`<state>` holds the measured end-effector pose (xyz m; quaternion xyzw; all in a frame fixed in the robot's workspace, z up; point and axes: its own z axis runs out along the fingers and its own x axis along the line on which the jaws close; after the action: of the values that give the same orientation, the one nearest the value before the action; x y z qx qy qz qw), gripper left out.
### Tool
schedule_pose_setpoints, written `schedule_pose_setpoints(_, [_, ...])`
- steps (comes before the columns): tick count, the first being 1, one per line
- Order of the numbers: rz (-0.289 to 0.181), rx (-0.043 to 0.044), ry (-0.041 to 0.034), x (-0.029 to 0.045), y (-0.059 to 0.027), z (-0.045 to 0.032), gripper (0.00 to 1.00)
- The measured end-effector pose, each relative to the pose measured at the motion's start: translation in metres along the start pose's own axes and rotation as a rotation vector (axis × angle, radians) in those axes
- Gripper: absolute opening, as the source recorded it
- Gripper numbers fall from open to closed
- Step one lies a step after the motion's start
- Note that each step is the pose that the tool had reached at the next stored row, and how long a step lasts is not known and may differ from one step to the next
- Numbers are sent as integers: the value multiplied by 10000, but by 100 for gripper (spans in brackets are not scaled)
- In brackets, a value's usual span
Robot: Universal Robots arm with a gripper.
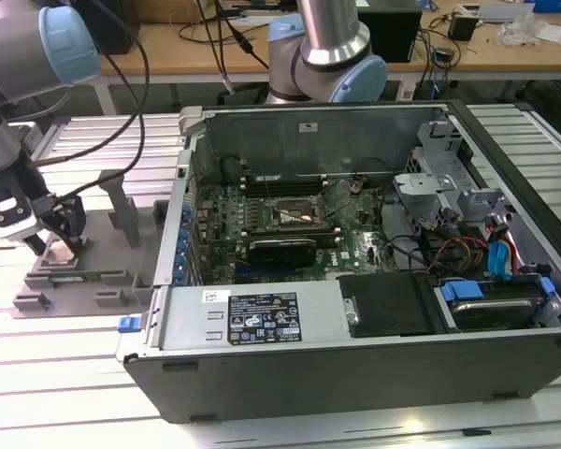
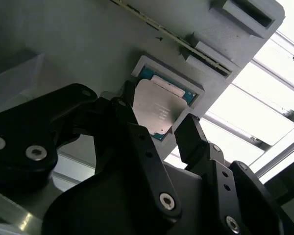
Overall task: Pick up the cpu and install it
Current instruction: 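Pick up the cpu and move it towards the insertion slot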
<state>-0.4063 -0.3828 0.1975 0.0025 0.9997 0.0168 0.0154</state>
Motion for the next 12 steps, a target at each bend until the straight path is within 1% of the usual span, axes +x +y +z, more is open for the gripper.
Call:
schedule_pose_setpoints(8, [-59, -2, 3, 3, 53, 78, 60])
schedule_pose_setpoints(12, [-74, -1, 4, 3, 57, 85, 60])
